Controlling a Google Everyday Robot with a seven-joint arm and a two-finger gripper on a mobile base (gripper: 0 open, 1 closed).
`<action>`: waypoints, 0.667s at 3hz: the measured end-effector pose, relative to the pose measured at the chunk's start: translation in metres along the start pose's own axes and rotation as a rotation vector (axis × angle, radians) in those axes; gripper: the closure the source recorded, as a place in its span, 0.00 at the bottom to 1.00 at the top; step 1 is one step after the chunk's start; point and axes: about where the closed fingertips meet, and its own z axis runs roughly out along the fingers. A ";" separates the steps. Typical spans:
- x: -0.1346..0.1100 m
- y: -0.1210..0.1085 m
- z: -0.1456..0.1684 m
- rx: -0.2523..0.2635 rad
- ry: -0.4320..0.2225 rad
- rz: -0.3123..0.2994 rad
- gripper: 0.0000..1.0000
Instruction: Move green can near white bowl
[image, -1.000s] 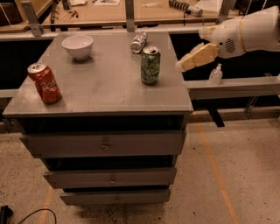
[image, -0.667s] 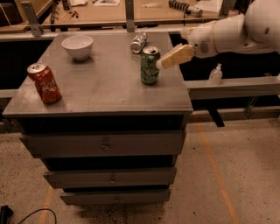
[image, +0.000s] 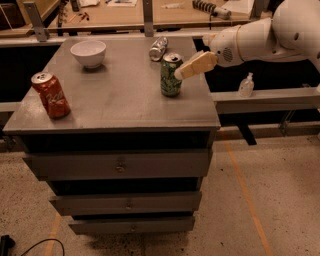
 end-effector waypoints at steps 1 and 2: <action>0.013 -0.002 0.024 0.023 0.004 0.042 0.00; 0.022 -0.011 0.055 0.039 -0.011 0.074 0.27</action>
Offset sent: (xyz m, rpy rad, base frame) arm 0.0496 0.0317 -0.0555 0.0623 0.0350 -0.0975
